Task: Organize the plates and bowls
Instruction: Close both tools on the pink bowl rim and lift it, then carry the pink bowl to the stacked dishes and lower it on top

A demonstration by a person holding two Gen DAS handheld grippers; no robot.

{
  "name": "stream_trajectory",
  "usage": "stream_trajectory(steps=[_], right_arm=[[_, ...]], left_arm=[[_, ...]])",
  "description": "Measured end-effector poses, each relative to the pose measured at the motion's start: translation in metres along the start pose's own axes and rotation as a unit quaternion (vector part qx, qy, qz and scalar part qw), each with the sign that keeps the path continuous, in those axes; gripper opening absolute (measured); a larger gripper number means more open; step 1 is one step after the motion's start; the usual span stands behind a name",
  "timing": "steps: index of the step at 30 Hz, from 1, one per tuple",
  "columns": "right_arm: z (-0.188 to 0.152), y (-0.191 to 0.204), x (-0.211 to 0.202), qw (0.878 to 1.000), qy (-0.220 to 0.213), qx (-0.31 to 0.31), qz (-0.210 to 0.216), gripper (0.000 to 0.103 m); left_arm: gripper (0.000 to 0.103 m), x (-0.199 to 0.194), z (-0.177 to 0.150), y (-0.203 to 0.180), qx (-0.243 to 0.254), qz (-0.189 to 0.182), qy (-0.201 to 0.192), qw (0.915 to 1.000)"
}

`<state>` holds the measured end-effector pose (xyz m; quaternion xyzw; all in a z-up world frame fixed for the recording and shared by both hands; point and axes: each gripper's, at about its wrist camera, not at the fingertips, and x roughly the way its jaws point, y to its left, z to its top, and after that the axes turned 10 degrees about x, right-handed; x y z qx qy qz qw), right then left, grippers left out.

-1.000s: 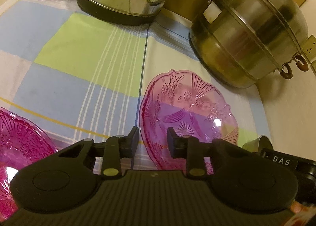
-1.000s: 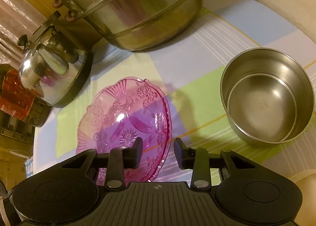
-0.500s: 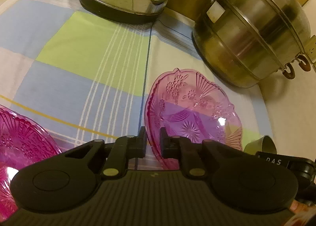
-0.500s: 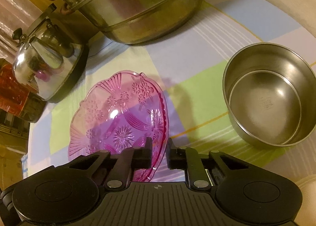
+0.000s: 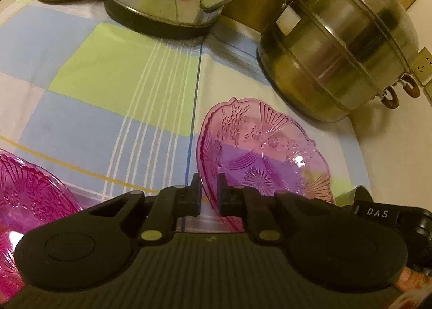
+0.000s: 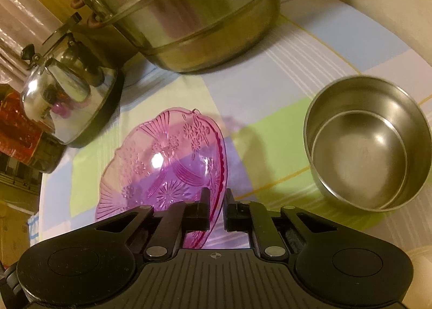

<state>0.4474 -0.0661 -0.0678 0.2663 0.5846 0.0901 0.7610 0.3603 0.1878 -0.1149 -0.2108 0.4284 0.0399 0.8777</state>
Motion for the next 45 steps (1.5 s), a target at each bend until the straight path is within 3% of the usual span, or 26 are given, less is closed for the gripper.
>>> stream_trajectory(steps=[14,27,45], right_arm=[[-0.003,0.018,-0.033,0.999,-0.026,-0.019,0.021,0.009],[-0.031,0.037,-0.079,0.996,-0.034,-0.05,0.061,0.009],[-0.091,0.077,-0.116,0.987,-0.022,-0.093,0.127,0.009]], left_arm=[[0.01,-0.037,0.0,-0.004,0.003,-0.01,-0.037,0.9993],[0.01,-0.095,-0.017,0.0,-0.006,-0.01,-0.071,0.9974],[0.01,-0.187,-0.054,0.028,-0.022,0.038,-0.116,0.9922]])
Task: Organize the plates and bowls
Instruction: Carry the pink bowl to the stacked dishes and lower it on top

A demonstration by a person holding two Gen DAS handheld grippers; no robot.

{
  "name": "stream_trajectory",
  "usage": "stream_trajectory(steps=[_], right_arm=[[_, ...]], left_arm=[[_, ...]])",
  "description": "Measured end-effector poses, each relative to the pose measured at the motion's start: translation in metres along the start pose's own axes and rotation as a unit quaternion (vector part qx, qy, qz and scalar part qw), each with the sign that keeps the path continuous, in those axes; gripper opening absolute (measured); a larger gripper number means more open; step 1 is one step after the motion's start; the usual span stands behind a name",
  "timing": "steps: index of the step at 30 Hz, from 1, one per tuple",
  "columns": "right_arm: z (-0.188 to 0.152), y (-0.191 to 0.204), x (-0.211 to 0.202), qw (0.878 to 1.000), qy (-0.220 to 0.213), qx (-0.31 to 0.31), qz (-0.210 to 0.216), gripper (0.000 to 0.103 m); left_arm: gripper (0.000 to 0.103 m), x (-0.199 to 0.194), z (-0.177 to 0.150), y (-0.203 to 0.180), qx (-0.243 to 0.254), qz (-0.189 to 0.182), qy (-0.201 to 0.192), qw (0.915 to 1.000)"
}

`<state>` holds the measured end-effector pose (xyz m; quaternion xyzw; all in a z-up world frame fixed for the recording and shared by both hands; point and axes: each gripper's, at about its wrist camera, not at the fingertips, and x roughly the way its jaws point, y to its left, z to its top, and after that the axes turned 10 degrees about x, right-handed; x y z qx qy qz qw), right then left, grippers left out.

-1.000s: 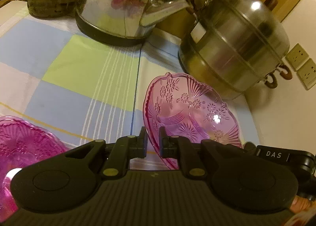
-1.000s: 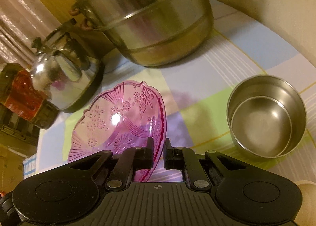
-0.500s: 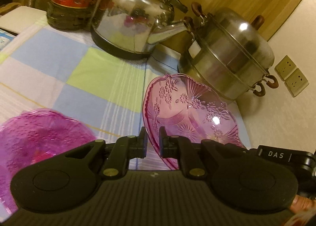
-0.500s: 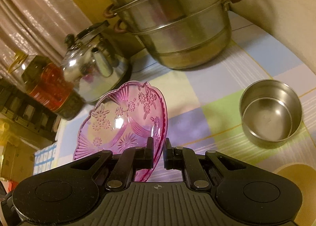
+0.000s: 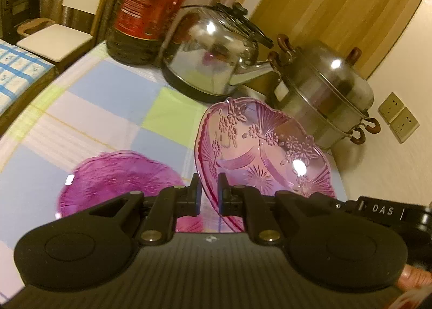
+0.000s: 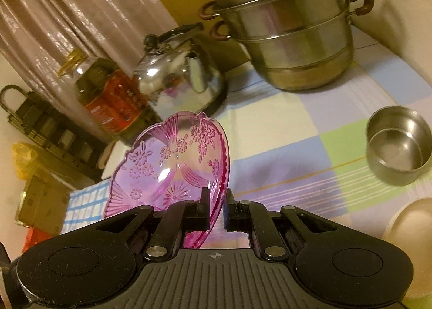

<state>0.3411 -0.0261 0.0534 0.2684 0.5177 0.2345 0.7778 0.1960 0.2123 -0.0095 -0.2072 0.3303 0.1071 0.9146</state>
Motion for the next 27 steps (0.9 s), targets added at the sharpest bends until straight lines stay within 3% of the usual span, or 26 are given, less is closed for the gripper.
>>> stream_trajectory(steps=[16,27], right_arm=[[-0.056,0.037,0.019,0.997,0.055,-0.052,0.019,0.009],[-0.071,0.037,0.051,0.995,0.097,-0.039,0.003,0.009]], left_arm=[[0.01,-0.051,-0.033,0.054,-0.031,0.048,0.002,0.9984],[0.01,-0.043,-0.05,0.082,-0.058,0.063,0.02,0.9961]])
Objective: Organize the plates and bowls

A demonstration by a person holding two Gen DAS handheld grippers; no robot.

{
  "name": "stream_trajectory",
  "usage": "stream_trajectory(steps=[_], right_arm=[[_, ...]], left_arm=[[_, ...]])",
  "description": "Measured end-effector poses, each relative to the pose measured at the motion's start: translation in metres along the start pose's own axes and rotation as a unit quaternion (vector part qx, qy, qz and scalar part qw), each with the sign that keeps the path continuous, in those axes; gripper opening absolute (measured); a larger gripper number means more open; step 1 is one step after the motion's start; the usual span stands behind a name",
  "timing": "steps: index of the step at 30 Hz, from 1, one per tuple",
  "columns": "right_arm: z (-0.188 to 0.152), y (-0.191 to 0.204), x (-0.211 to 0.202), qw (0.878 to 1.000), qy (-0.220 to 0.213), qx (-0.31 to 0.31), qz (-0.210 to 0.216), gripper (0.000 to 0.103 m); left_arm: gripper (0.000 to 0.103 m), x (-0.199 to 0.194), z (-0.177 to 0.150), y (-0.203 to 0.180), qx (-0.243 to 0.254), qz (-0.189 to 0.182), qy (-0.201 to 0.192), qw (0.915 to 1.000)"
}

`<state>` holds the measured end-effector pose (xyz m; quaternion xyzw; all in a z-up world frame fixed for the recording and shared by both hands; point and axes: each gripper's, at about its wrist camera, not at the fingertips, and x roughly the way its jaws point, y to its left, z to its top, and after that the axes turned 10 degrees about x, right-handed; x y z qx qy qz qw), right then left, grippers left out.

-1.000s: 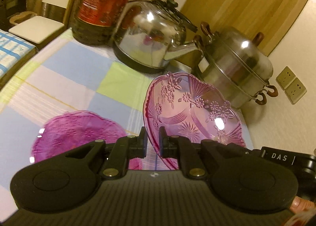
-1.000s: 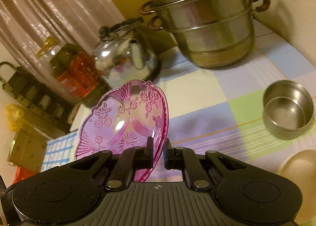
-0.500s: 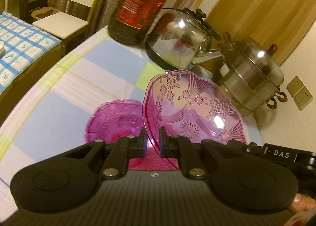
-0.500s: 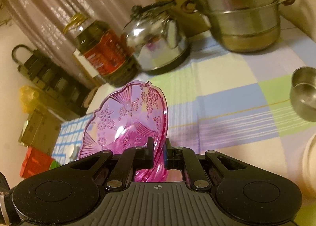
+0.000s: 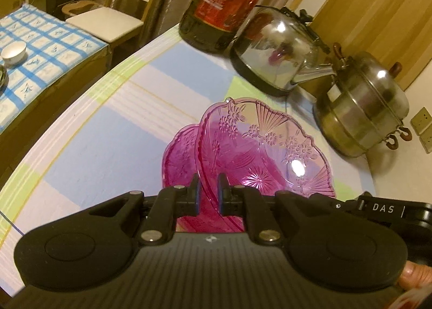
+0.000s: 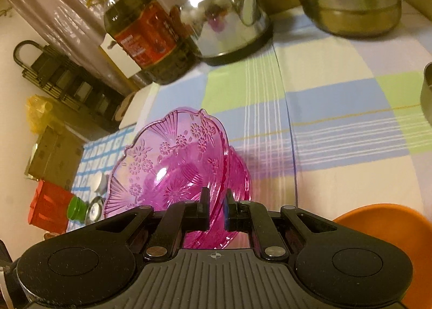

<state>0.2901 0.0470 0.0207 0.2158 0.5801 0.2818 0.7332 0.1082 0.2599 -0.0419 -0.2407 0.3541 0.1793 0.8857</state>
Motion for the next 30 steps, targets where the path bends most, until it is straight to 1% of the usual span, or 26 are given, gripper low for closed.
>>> stream_trajectory(steps=[11,19,26,30], right_arm=[[0.0,0.003,0.028,0.999,0.019,-0.006,-0.028,0.009],[0.002,0.002,0.037,0.999,0.033,0.002,-0.034,0.009],[0.003,0.001,0.039,0.999,0.039,0.006,-0.037,0.009],[0.004,0.001,0.041,0.998,0.042,0.009,-0.038,0.009]], left_arm=[[0.01,0.02,-0.008,0.014,-0.012,0.009,0.019,0.9997],[0.011,0.031,-0.009,0.018,-0.012,0.011,0.03,0.9994],[0.011,0.033,-0.008,0.015,-0.005,0.016,0.032,0.9994],[0.012,0.033,-0.007,0.01,0.013,0.025,0.03,0.9991]])
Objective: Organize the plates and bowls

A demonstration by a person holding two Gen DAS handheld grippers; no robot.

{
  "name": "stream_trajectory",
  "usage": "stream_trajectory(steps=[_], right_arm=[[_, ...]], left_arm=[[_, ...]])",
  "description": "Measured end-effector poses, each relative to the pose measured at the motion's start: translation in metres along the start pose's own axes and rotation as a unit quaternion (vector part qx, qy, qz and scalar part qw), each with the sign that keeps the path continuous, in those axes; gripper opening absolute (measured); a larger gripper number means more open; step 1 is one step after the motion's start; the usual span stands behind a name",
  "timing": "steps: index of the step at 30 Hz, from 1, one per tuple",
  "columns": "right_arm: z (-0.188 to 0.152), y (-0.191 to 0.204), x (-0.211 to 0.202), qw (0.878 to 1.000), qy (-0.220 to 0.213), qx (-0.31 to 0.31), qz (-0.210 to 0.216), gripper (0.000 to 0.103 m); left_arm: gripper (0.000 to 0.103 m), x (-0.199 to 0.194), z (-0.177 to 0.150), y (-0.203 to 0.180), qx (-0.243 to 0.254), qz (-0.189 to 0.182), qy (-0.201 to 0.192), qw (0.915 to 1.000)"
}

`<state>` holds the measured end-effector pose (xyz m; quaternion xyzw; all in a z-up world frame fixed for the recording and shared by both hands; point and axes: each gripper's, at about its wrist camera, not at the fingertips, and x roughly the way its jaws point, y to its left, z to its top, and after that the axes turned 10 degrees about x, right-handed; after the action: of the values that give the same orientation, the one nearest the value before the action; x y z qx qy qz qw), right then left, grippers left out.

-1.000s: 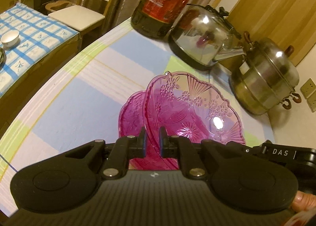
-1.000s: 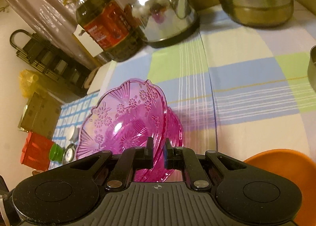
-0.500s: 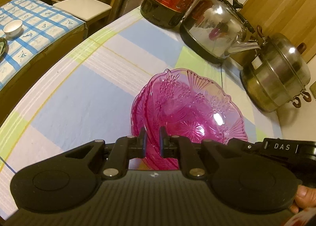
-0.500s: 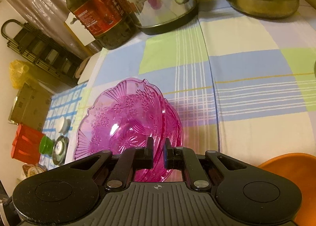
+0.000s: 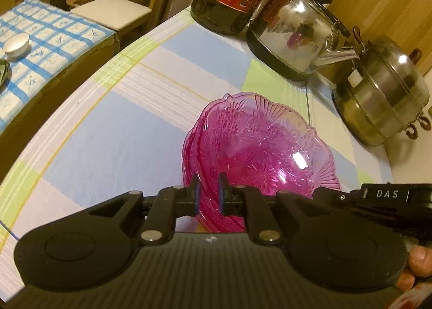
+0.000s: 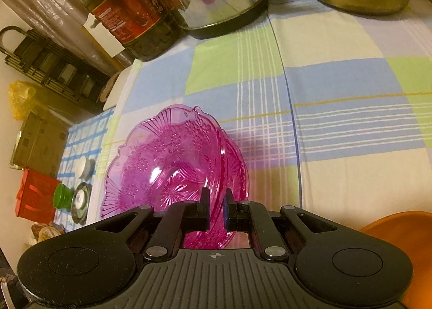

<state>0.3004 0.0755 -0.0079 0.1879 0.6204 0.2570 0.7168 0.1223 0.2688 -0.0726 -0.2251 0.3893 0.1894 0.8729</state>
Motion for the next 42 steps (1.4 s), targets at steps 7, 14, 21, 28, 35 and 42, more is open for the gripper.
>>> stream_trajectory(steps=[7,14,21,28,35,42], right_arm=[[0.001,-0.002,-0.001,1.0,-0.001,0.009,-0.001,0.01],[0.001,-0.001,-0.003,1.0,-0.003,0.005,0.001,0.028],[0.006,-0.003,-0.016,0.999,-0.037,0.004,0.005,0.037],[-0.001,-0.003,-0.019,1.0,-0.026,-0.005,0.013,0.037],[-0.006,0.0,-0.018,0.999,-0.021,-0.018,0.016,0.037],[-0.009,-0.001,-0.014,1.0,-0.01,-0.026,0.008,0.037]], left_arm=[[0.015,0.002,0.001,-0.006,0.025,0.01,0.003,0.9996],[0.016,-0.001,0.001,-0.008,0.032,0.015,-0.005,0.9994],[0.025,-0.013,0.003,-0.003,0.035,0.026,-0.027,0.9987],[0.025,-0.028,0.0,-0.001,0.038,0.017,-0.042,0.9982],[0.024,-0.031,-0.006,0.0,0.049,-0.003,-0.039,0.998],[0.011,-0.021,-0.013,0.001,0.066,0.013,-0.036,0.9971]])
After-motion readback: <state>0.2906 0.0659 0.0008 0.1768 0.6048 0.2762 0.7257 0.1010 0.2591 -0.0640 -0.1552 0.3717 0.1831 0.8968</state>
